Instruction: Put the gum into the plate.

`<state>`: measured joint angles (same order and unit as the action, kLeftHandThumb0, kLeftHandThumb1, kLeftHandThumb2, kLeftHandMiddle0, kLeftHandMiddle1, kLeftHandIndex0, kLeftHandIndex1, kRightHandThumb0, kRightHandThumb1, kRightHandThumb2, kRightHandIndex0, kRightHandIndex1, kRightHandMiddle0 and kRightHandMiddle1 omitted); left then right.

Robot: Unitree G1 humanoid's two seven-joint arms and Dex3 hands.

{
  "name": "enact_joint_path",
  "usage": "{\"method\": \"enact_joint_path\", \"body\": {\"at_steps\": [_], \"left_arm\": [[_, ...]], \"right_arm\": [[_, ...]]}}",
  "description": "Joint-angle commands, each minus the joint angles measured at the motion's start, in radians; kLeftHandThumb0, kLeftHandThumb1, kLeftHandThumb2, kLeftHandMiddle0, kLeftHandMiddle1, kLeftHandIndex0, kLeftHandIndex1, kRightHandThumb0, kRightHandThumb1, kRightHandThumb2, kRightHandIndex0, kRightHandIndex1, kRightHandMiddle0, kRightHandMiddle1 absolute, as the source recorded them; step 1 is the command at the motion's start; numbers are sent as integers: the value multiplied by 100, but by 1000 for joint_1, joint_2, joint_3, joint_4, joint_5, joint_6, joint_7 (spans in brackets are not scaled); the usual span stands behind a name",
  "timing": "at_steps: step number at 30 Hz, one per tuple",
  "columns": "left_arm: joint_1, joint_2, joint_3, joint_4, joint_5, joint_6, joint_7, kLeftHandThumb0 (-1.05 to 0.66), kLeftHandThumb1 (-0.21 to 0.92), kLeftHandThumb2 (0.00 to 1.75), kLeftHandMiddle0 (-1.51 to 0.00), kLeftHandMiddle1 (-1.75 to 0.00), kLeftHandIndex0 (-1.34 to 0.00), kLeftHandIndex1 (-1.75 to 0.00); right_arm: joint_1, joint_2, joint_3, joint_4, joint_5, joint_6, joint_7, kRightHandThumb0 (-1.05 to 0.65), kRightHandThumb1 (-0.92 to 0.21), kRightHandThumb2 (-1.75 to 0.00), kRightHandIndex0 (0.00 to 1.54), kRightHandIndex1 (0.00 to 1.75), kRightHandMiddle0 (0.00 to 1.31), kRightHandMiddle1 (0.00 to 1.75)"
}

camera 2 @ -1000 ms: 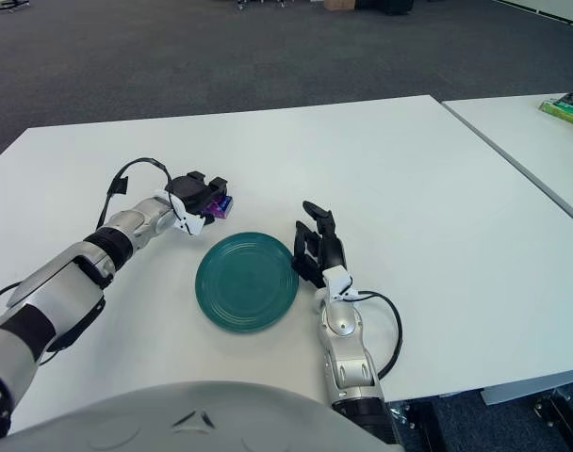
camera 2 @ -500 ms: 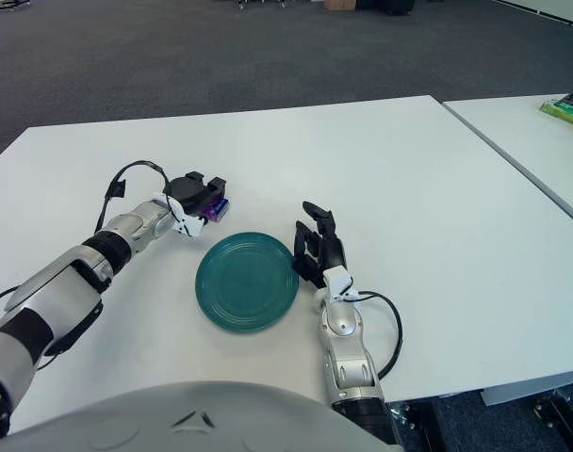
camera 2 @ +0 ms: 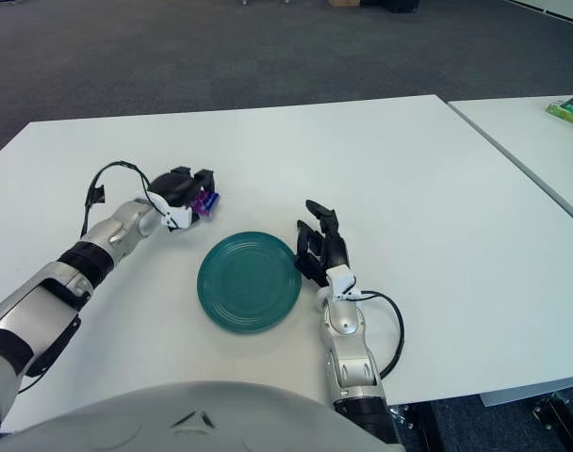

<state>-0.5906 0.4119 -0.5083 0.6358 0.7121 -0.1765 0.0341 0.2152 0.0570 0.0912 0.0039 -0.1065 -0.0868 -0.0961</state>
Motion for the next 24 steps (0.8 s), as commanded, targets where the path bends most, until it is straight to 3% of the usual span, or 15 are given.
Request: {"method": "enact_joint_path", "body": {"at_steps": [1, 6, 15, 18, 24], "left_arm": [[31, 42, 101, -231, -47, 67, -53, 0, 9, 158, -75, -175, -58, -175], [111, 61, 171, -512, -52, 163, -133, 0, 4, 162, -78, -175, -63, -172], [170, 46, 204, -683, -64, 197, -188, 0, 11, 155, -74, -175, -57, -172], [221, 35, 192, -785, -63, 235, -249, 0, 16, 150, -70, -175, -52, -174], [245, 25, 143, -822, -39, 229, -306, 0, 20, 146, -69, -172, -49, -175]], "right_arm": [[38, -4, -3, 45, 0, 62, 1, -60, -92, -80, 61, 2, 2, 73], [40, -5, -2, 35, -4, 74, 2, -60, -92, -80, 61, 1, 2, 72], [42, -4, -10, 37, 10, 73, 8, -64, -92, -79, 65, 3, 4, 73], [41, -4, -10, 40, 10, 68, 7, -65, -92, -79, 65, 3, 4, 73], [42, 3, -9, 39, 10, 71, 3, -66, -92, -79, 65, 3, 5, 73]]}}
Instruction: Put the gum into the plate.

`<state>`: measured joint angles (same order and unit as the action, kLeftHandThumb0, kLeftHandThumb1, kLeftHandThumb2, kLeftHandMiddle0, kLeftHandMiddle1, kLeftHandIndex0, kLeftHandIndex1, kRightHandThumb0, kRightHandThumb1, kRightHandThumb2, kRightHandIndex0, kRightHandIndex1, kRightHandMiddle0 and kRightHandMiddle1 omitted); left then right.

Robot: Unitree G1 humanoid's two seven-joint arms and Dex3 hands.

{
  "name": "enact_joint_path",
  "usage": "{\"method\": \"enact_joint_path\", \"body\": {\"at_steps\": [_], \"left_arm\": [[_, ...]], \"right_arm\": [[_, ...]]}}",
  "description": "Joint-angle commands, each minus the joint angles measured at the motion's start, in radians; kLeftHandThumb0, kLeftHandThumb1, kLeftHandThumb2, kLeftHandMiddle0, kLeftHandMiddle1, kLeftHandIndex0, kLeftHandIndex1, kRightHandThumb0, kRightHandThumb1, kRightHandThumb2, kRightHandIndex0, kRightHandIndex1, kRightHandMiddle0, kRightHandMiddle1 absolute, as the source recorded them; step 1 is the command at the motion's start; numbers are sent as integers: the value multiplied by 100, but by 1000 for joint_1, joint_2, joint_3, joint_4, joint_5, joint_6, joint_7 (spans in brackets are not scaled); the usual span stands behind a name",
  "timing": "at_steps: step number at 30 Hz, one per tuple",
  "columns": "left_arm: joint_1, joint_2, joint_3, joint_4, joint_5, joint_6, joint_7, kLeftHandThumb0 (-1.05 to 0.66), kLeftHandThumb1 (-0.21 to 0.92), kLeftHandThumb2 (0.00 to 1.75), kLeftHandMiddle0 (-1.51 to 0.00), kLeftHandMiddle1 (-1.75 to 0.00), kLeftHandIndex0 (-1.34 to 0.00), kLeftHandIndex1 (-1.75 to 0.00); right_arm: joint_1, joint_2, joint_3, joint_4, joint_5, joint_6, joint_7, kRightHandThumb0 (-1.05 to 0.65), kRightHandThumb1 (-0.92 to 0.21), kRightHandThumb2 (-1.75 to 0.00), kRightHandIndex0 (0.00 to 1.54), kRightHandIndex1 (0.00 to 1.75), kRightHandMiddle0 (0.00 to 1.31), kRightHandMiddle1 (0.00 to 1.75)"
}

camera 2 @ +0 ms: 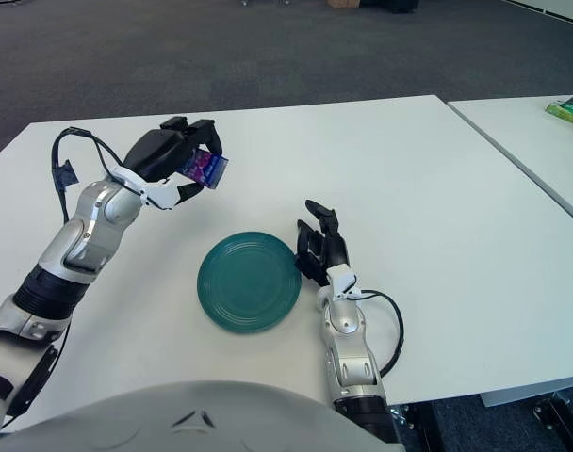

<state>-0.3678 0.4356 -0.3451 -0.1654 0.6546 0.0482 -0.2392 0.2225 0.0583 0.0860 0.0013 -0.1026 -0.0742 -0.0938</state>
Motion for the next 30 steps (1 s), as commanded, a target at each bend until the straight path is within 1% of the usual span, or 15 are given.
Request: {"method": "enact_joint_path", "body": {"at_steps": [1, 5, 10, 12, 15, 17, 21, 25, 30], "left_arm": [[32, 3, -26, -36, 21, 0, -42, 0, 20, 145, -69, -172, -49, -175], [60, 2, -38, -80, 41, -4, -62, 0, 20, 145, -70, -171, -49, -175], [94, -18, -78, -103, 102, -17, -46, 0, 19, 147, -69, -172, -50, -175], [111, -33, -109, -105, 125, -33, -42, 0, 18, 147, -69, -173, -50, -175], [124, -41, -136, -108, 144, -57, -51, 0, 16, 150, -70, -173, -52, -175], [137, -38, -171, -113, 170, -81, -65, 0, 15, 151, -71, -173, -53, -175], [146, -28, -209, -116, 225, -108, -87, 0, 12, 154, -74, -171, -55, -175], [142, -9, -226, -120, 269, -144, -107, 0, 9, 155, -78, -167, -57, -175], [143, 9, -230, -126, 282, -198, -126, 0, 10, 153, -80, -161, -58, -175]], "right_arm": [[35, 2, -4, 41, 7, 59, 1, -66, -92, -79, 65, 3, 5, 73], [37, 4, -4, 41, 9, 58, 2, -65, -92, -79, 64, 2, 5, 73], [38, 4, -3, 40, 11, 51, 3, -64, -92, -78, 64, 2, 6, 72], [39, 3, -1, 36, 7, 55, 1, -64, -92, -78, 64, 2, 6, 72], [40, 3, 1, 31, 3, 60, -1, -63, -92, -78, 64, 2, 6, 72], [40, 2, 4, 27, -2, 63, -2, -62, -92, -78, 65, 2, 5, 72], [40, 1, 4, 24, -1, 64, -1, -61, -92, -78, 66, 3, 5, 72], [42, 3, 6, 21, 0, 65, -1, -62, -92, -77, 66, 3, 6, 73], [44, 4, 9, 19, 2, 61, 0, -62, -92, -76, 68, 4, 7, 74]]}}
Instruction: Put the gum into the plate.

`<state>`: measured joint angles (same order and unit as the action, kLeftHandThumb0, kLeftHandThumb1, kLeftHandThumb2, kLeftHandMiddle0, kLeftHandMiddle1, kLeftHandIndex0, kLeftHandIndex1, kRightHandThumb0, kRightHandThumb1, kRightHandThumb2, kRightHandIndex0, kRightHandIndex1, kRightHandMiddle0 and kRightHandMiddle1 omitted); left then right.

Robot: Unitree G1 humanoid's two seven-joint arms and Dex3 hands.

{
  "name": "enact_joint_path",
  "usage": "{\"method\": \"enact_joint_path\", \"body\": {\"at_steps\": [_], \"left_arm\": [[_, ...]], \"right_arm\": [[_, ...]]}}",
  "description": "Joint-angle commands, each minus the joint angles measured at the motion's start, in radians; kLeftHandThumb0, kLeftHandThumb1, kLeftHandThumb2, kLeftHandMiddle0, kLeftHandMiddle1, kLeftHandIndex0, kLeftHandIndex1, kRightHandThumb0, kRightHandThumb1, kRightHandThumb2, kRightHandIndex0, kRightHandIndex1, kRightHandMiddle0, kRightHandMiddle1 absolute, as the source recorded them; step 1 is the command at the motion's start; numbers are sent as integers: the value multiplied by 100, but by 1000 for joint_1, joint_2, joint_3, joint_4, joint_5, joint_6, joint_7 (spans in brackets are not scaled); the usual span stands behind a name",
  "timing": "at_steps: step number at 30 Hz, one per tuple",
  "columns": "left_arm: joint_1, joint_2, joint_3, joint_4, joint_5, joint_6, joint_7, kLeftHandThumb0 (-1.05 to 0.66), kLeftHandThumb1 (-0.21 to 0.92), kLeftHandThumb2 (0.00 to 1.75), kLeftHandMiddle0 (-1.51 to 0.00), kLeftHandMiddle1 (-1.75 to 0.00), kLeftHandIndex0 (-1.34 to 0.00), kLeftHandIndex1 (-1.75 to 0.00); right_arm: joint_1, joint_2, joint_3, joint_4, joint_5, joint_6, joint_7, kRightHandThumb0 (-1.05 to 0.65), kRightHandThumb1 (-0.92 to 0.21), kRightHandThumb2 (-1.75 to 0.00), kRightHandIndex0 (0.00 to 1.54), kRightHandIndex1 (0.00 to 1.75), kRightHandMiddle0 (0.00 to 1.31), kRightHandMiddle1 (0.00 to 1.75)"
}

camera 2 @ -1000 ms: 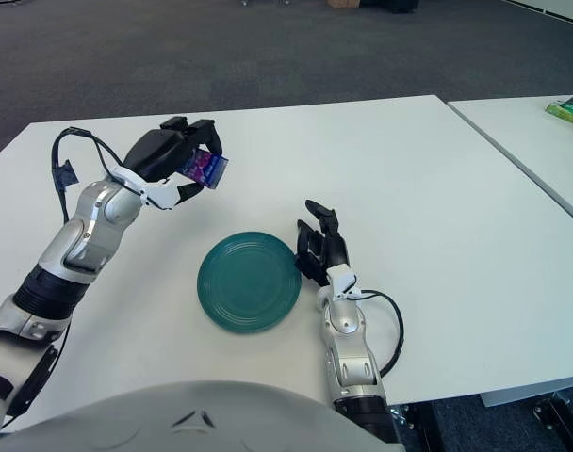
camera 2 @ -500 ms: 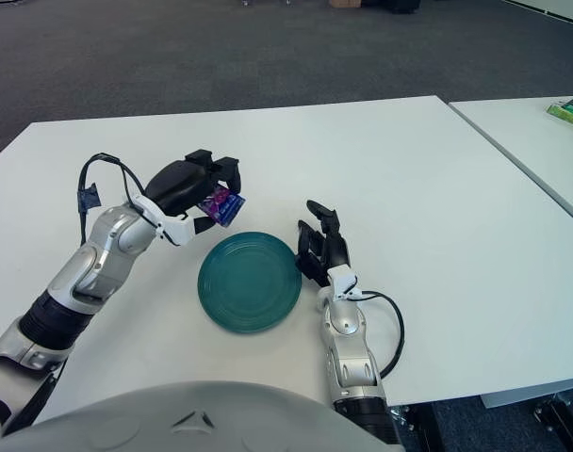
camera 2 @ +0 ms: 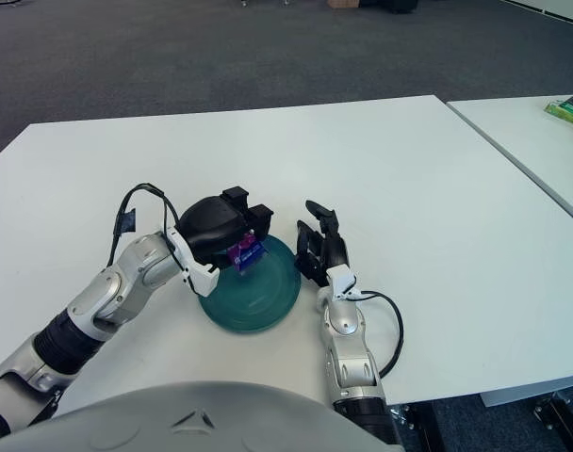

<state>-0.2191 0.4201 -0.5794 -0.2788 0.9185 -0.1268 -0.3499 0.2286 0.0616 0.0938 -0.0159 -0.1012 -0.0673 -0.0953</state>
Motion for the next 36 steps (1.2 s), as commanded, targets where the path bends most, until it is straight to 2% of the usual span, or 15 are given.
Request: {"method": "enact_joint_path", "body": {"at_steps": [1, 8, 13, 19, 25, 28, 33, 35, 36], "left_arm": [[-3, 27, 0, -16, 26, -33, -15, 0, 10, 152, -80, -161, -58, -175], [-12, 28, -43, -38, 102, -69, -72, 0, 17, 145, -76, -161, -52, -175], [-35, 42, -73, -18, 148, -147, -57, 0, 18, 145, -73, -164, -51, -175], [-57, 61, -84, 33, 158, -263, 0, 0, 9, 150, -76, -174, -71, -150], [-67, 66, -74, 74, 161, -327, 48, 0, 8, 151, -76, -175, -72, -149], [-75, 66, -73, 89, 164, -346, 60, 0, 7, 153, -77, -175, -72, -151], [-76, 56, -67, 104, 162, -353, 71, 0, 7, 150, -78, -175, -76, -143], [-63, 42, -57, 104, 141, -332, 60, 0, 9, 147, -76, -175, -75, -141], [-55, 35, -52, 102, 130, -321, 53, 0, 15, 141, -73, -175, -69, -142]], "right_arm": [[39, 2, 1, 36, 2, 52, 2, -62, -92, -76, 68, 4, 6, 74], [38, 9, -5, 35, 16, 55, 3, -62, -92, -78, 67, 3, 4, 72], [35, 8, -3, 36, 5, 58, -3, -61, -92, -79, 66, 3, 3, 71], [32, 8, 0, 41, -3, 59, -6, -60, -92, -80, 66, 2, 5, 72], [33, 13, 0, 40, 3, 59, -5, -59, -92, -79, 65, 2, 5, 73], [34, 14, 0, 37, 5, 60, -5, -59, -92, -79, 66, 2, 5, 73], [34, 13, -3, 37, 7, 59, -4, -59, -92, -78, 66, 2, 5, 73], [31, 12, -4, 37, 7, 60, -3, -59, -92, -78, 65, 2, 5, 73], [31, 12, -4, 37, 7, 59, -3, -59, -92, -78, 65, 2, 5, 73]]}}
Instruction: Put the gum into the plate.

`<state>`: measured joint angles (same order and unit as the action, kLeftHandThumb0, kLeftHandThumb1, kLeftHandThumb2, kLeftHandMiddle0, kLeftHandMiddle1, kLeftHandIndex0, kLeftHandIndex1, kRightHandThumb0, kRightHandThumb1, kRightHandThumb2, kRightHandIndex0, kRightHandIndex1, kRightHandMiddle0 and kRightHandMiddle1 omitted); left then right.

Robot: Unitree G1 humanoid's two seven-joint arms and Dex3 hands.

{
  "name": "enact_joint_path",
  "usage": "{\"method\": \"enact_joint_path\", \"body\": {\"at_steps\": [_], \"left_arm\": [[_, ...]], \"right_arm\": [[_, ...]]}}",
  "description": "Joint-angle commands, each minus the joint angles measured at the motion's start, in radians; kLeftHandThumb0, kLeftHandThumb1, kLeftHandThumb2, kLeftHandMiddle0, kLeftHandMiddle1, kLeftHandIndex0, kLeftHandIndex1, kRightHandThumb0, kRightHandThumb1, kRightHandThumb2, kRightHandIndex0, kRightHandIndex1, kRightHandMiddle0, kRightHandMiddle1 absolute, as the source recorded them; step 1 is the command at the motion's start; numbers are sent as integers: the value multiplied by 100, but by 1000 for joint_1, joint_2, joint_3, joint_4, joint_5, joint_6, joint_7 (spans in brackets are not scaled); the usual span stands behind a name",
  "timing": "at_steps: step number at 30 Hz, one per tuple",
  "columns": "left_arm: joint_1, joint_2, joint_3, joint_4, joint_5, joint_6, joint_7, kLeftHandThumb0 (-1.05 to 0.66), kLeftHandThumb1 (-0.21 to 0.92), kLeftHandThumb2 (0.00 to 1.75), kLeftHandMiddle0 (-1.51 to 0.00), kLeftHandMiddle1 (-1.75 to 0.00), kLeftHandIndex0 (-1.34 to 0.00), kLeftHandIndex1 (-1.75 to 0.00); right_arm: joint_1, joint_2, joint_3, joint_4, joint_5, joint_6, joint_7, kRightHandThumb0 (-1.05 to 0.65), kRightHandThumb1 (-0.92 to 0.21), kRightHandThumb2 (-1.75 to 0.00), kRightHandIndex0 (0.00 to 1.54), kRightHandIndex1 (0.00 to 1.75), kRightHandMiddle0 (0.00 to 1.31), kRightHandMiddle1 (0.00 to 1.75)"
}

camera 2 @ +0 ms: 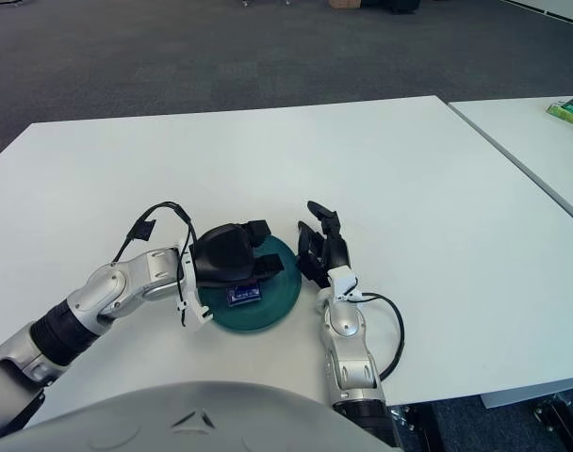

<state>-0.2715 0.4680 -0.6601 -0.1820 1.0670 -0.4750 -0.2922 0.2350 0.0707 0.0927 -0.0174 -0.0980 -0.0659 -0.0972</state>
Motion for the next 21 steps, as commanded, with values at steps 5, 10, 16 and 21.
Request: {"method": "enact_joint_path", "body": {"at_steps": [5, 10, 16, 21], "left_arm": [[51, -30, 54, -43, -60, 89, -56, -1, 52, 102, -42, -170, -40, -163], [62, -34, 55, -75, -84, 137, -151, -31, 82, 53, -39, -119, -18, -135], [46, -30, 52, -98, -94, 164, -250, -69, 91, 51, -47, -28, -2, -91], [38, -30, 54, -103, -89, 167, -276, -76, 92, 62, -42, -7, 0, -69]], "right_arm": [[25, -2, -2, 38, 3, 55, 4, -59, -92, -78, 66, 2, 5, 73], [24, -7, -1, 36, 15, 55, 23, -60, -92, -78, 63, 1, 5, 73], [19, -7, -5, 36, 27, 54, 38, -60, -92, -79, 59, 0, 3, 73], [17, -3, -9, 34, 35, 59, 46, -60, -92, -80, 57, 0, 3, 74]]}}
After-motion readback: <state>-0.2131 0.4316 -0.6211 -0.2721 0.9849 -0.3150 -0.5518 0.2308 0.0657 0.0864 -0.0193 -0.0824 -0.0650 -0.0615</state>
